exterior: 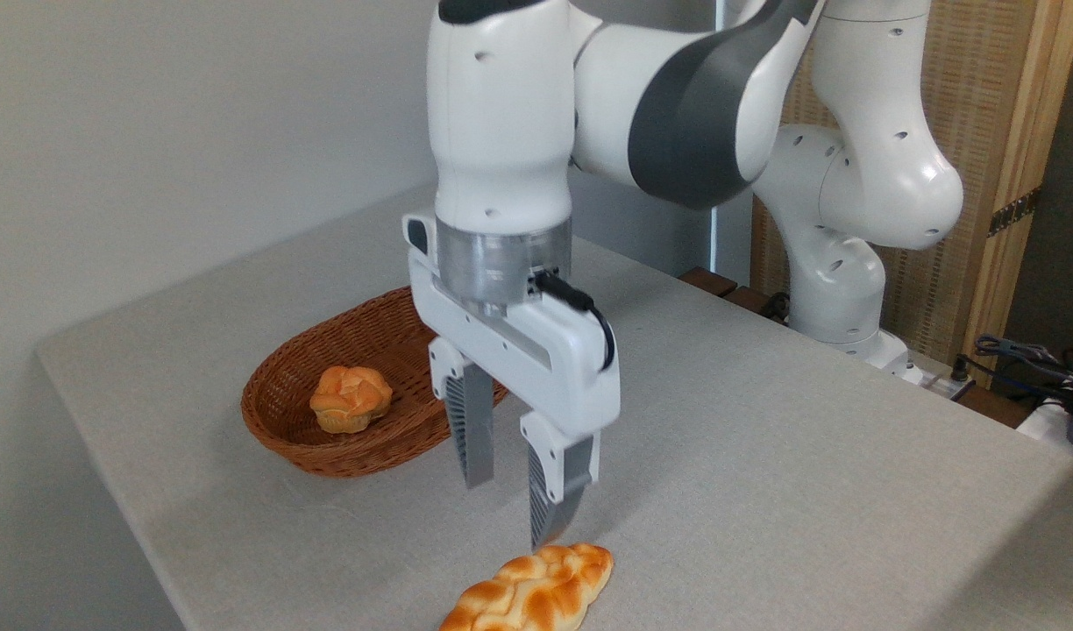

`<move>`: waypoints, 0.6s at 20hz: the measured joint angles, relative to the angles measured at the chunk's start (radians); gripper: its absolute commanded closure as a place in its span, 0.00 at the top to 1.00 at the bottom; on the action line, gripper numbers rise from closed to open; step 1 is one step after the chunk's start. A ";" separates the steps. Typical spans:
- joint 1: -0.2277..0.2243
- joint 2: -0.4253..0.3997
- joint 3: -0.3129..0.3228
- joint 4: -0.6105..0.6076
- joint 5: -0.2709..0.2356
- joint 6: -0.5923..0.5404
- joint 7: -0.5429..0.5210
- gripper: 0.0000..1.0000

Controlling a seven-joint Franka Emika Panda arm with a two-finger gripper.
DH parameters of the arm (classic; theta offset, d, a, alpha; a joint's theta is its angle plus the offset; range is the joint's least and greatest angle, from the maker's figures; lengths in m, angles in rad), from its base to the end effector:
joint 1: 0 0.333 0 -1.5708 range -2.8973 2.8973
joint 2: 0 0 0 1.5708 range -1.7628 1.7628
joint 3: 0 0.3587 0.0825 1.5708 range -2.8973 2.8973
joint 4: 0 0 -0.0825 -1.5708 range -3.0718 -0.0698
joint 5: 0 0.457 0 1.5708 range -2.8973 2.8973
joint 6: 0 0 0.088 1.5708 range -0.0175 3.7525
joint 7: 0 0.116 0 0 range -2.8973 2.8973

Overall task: Put bread into the basket
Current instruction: 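Lower the gripper onto the braided loaf and close on it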

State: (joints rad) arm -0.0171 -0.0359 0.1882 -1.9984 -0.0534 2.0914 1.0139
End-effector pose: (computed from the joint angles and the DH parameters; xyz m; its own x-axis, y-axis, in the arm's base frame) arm 0.6170 0.1045 0.4922 0.6752 -0.7286 0.1147 -0.7251 -0.6842 -0.0783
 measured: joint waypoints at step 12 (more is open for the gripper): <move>-0.001 0.070 0.016 -0.069 0.000 0.133 0.057 1.00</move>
State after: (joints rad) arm -0.0185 0.0337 0.2045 -2.0671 -0.0534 2.2244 1.0714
